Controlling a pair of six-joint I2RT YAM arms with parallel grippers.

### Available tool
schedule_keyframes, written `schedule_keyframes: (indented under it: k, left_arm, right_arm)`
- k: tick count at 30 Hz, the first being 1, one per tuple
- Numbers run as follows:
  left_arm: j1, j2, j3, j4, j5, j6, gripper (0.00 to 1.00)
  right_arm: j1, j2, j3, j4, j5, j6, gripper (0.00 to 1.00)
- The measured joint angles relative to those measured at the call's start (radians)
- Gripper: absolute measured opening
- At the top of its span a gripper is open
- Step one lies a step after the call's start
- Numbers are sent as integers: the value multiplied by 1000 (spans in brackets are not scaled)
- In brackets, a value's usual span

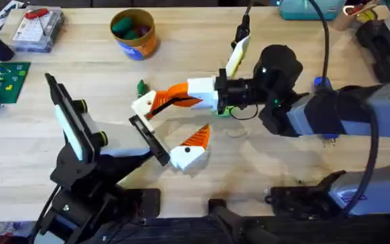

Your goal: Pick up the gripper from the table and insert it into the empty holder that is missing its gripper. Then pick up a screw, insert it into the mounting hole, and use the screwdriver to tighten it. Finally, clean up the table by picking up the vegetable and placing it into the bucket.

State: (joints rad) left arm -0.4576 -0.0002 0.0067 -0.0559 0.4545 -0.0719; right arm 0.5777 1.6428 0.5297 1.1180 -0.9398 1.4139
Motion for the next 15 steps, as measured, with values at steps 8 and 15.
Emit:
schedule_keyframes:
  k: [8, 15]
  left_arm:
    - [-10, 0, 0, 2, 49, 4, 990]
    - [-10, 0, 0, 2, 63, 5, 990]
  right_arm:
    - [19, 0, -2, -10, 0, -1, 906]
    - [21, 0, -2, -11, 1, -4, 994]
